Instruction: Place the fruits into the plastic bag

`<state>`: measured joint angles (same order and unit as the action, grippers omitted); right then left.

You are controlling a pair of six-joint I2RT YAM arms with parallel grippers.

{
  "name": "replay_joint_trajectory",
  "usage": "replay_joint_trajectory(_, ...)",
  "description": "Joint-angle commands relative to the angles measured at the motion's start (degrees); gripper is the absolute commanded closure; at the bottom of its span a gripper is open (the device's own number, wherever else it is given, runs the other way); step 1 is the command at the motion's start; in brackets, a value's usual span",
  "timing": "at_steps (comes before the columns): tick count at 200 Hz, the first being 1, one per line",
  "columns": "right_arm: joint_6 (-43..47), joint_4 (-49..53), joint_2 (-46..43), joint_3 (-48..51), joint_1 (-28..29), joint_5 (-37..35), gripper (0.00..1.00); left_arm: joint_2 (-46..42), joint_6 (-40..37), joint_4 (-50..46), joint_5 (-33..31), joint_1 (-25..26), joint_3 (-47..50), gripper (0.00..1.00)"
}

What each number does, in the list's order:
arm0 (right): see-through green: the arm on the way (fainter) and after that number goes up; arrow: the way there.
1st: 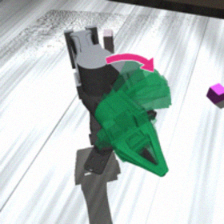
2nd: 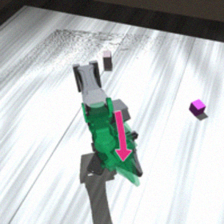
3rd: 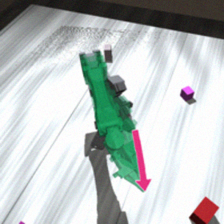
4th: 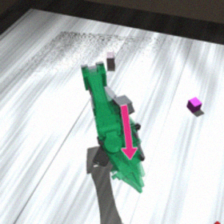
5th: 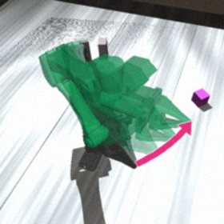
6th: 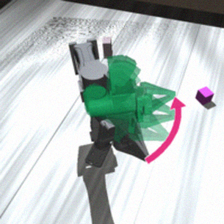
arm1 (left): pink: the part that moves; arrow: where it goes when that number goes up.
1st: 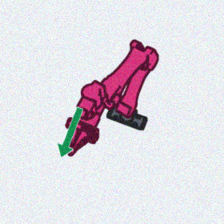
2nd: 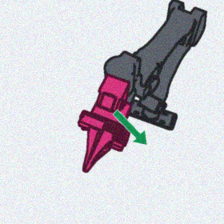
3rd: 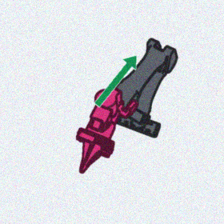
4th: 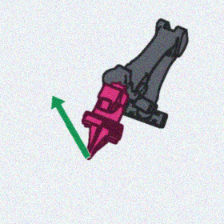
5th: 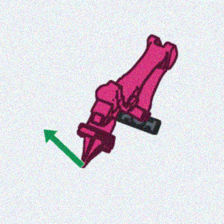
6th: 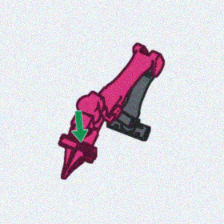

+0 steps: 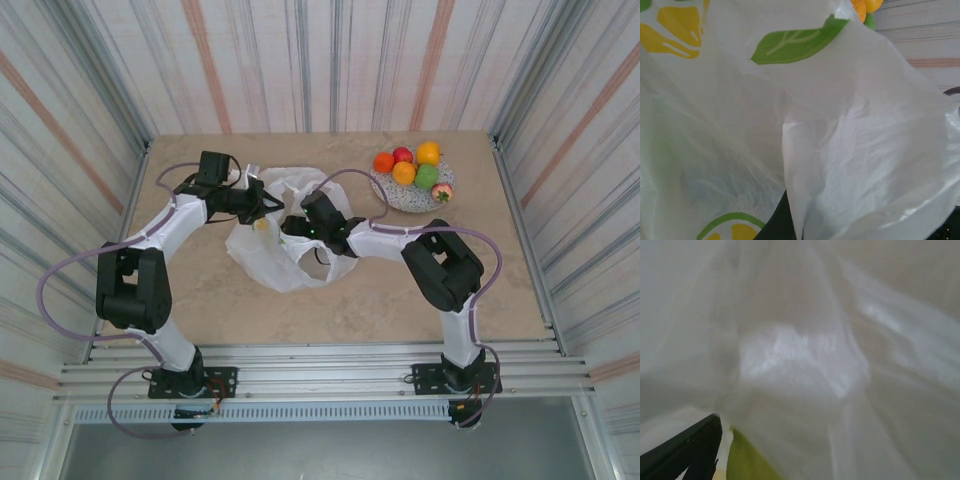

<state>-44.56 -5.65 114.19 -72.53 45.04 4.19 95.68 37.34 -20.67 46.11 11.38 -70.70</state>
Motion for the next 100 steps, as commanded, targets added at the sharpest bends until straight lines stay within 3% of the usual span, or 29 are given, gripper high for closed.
replay_joint_trajectory(1,0.72,-3.18,-2.16,1.16,0.24,6.93,0.15,-2.24,-0.25,0.45,1.18,-0.38,0.22,0.99)
replay_joint_trajectory(51,4.01,-4.44,-7.03,4.94,-0.62,12.33,0.11,-2.51,-0.25,0.45,1.13,-0.82,0.21,0.99)
replay_joint_trajectory(100,9.14,1.61,-12.16,8.6,-1.46,10.56,0.17,-2.34,-0.39,0.36,0.83,-1.03,0.23,0.99)
